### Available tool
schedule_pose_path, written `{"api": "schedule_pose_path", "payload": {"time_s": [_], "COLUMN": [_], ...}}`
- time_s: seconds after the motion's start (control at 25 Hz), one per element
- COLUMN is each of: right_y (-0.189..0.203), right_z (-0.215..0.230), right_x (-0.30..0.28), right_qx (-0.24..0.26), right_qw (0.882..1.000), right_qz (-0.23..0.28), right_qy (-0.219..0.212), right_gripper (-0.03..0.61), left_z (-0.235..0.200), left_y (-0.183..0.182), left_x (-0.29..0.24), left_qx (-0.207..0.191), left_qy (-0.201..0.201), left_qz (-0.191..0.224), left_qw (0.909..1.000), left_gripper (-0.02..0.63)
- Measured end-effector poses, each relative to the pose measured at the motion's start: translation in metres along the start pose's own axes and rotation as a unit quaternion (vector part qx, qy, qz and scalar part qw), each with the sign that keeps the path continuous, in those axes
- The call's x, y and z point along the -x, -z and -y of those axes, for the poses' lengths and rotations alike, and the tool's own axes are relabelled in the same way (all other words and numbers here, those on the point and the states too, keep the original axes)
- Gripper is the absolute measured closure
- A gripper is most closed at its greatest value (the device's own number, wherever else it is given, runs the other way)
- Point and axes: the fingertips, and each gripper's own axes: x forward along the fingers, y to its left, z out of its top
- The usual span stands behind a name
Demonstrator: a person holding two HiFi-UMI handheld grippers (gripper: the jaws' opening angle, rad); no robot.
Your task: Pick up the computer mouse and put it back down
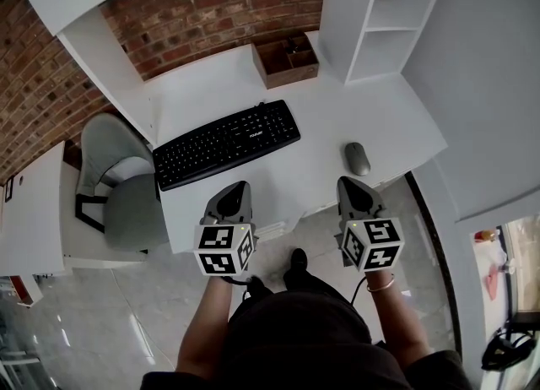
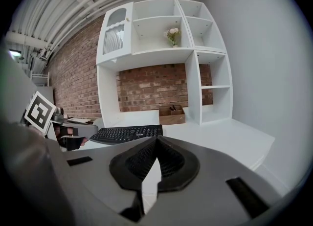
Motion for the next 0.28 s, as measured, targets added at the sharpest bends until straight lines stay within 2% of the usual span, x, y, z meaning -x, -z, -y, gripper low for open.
{"api": "schedule_pose_path", "payload": {"time_s": [0.28], "right_y": [-0.0045], "right_z": [-0.0034], "right_x": [-0.0039], "right_qx": [0.003], "right_qw": [1.0], "right_qz": [0.005], "right_qy": [-0.006], "right_gripper": [0.574], "left_z": [-0.0057], "left_y": [-0.0018], "left_x": [0.0007], "left_qx": [-0.001], "left_qy": [-0.005], "left_qz": [0.003], "left_qw": [1.0], "left_gripper": [0.604]}}
